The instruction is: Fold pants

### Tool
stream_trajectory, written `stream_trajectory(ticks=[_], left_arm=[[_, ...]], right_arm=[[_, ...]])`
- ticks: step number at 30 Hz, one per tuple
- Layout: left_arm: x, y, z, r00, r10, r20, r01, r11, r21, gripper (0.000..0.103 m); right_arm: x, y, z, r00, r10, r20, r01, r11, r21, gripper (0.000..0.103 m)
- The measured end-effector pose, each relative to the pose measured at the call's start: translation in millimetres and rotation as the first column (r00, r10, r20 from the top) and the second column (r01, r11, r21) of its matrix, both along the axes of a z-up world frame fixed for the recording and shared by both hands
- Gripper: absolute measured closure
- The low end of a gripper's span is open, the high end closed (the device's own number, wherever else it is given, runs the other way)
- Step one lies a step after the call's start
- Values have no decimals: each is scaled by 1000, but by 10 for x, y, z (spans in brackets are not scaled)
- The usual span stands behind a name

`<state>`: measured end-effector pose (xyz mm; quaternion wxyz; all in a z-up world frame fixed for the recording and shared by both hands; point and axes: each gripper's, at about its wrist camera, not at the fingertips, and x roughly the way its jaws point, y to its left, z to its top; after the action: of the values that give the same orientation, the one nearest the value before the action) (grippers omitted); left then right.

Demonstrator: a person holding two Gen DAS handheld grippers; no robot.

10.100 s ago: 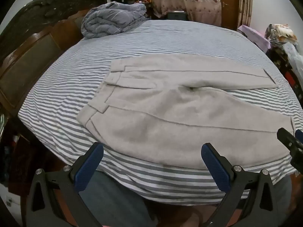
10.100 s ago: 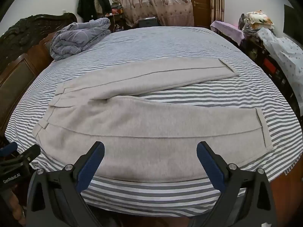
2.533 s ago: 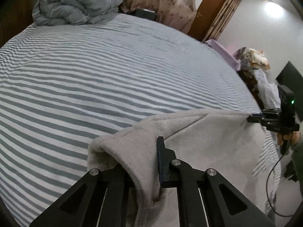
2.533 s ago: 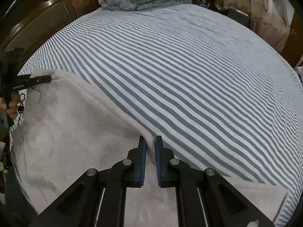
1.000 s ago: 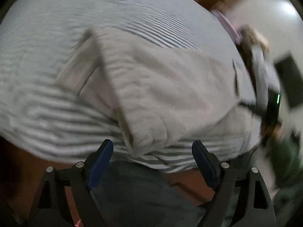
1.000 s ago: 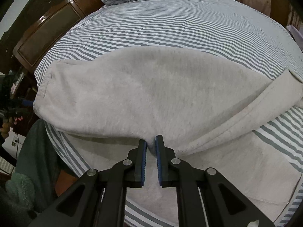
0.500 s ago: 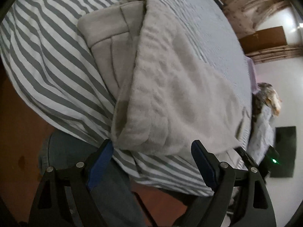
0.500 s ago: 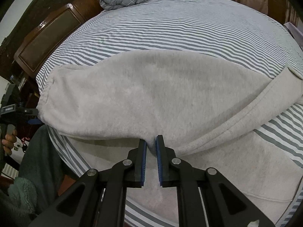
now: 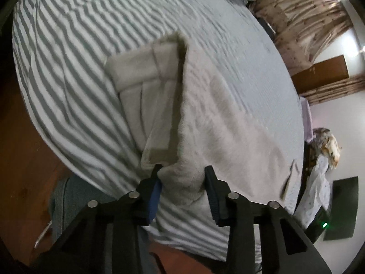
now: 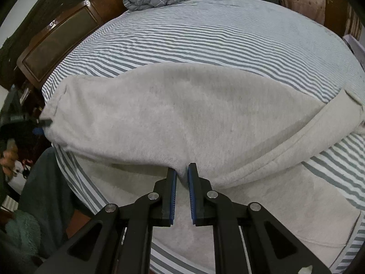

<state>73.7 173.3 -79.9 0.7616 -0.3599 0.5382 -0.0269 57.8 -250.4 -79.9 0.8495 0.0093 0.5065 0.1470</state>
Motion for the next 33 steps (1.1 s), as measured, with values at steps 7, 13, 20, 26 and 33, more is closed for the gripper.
stream_trajectory(ticks=[7,13,20,26,33], left_arm=[[622,-80,791,982,-49,182,37,997,69,78],[1005,-273,990,973,-121,194,91,983,158,78],[576,-130,517,987,-141,70,128,977,169,78],[241,-109,140,988,-148,-41,153,970,188,76],[47,-132,61,990,-124,-74,136,970,201,63]], right_arm=[[-31,16,282,998,-26,61,24,999,27,93],[-20,33,435,995,-48,87,44,998,44,93],[-22,38,238,999,-39,31,38,998,48,93],[-36,105,106,1000,-27,13,27,998,49,93],[-38,97,62,1000,-22,4,22,998,56,92]])
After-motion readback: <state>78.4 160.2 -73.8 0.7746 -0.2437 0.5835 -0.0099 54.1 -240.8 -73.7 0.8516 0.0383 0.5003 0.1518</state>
